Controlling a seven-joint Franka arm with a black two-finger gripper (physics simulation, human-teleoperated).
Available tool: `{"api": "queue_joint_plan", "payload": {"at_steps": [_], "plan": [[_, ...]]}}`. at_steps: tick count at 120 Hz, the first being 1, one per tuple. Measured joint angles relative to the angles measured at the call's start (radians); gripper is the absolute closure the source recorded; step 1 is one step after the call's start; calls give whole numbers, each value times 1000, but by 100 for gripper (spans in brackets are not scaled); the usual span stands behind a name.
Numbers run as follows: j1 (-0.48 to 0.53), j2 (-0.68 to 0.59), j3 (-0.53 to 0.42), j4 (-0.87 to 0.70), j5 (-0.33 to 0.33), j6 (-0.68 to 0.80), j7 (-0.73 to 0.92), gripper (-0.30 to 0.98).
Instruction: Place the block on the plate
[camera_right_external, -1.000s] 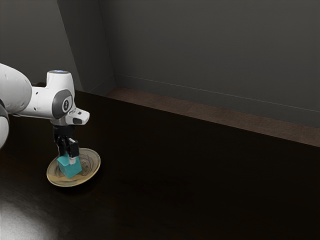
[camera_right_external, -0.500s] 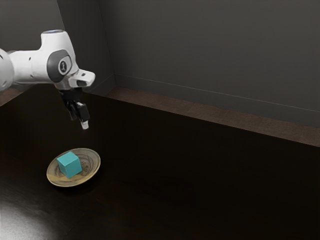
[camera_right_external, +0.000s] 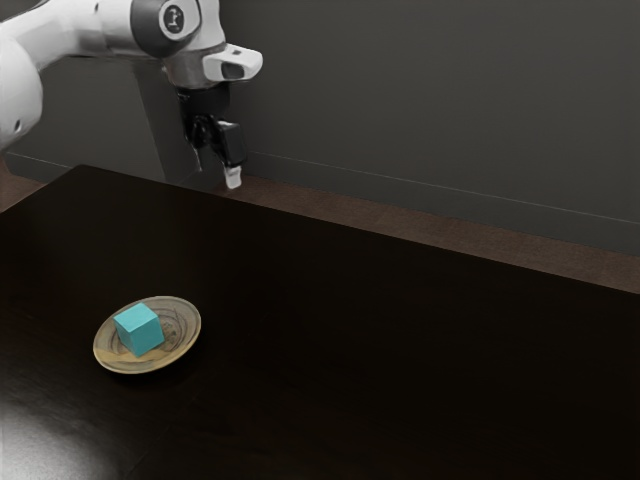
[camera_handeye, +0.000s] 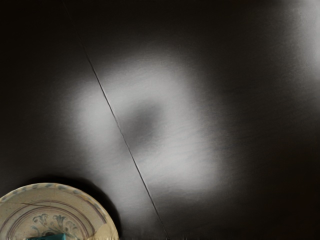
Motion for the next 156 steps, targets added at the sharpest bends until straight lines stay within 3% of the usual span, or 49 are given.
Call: {"api": "queue_joint_plan", "payload": {"at_steps": [30, 62, 156], "plan": [[-2, -1, -76, 64, 2, -48, -200, 0], [0, 30, -66, 62, 24, 7, -353, 0], [2, 40, -45, 62, 31, 43, -483, 0]]}}
